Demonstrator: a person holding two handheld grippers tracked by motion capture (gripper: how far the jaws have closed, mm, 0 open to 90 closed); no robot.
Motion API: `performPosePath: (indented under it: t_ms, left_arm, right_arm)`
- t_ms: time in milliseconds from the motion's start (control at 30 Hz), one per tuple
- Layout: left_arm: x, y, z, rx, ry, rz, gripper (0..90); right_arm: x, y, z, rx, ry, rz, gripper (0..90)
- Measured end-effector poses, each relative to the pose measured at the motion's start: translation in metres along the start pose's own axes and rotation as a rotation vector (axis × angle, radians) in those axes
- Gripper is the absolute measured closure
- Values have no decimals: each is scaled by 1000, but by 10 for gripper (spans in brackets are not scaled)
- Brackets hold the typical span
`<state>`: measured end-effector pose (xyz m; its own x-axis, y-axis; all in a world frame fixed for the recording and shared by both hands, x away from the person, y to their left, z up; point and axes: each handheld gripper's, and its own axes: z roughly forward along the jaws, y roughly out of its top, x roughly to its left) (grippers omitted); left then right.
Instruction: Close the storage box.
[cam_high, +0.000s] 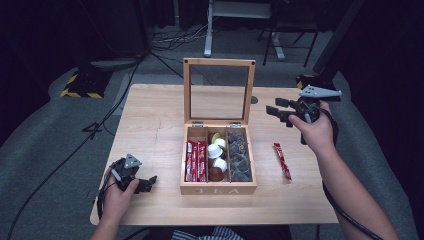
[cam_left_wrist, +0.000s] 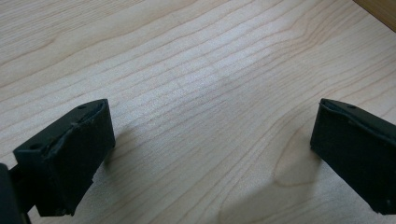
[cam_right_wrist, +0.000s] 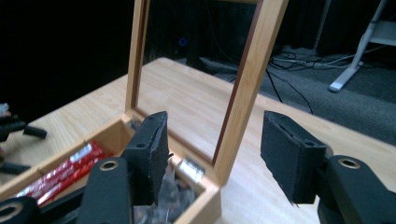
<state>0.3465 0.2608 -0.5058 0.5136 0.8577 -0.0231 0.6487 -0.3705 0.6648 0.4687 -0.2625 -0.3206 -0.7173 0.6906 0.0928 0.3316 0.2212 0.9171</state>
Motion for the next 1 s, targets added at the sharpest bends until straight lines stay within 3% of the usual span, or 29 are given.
performPosePath:
  t_ms: [400, 733, 1000]
  left_arm:
    - [-2, 0, 0, -3, 17, -19, 0]
    - [-2, 0, 0, -3, 16, -19, 0]
    - [-2, 0, 0, -2, 17, -16, 0]
  right_arm:
    - [-17, 34, 38, -33, -5, 0, 425]
    - [-35, 39, 85, -6, -26, 23, 425]
    - [-39, 35, 108, 27, -42, 46, 428]
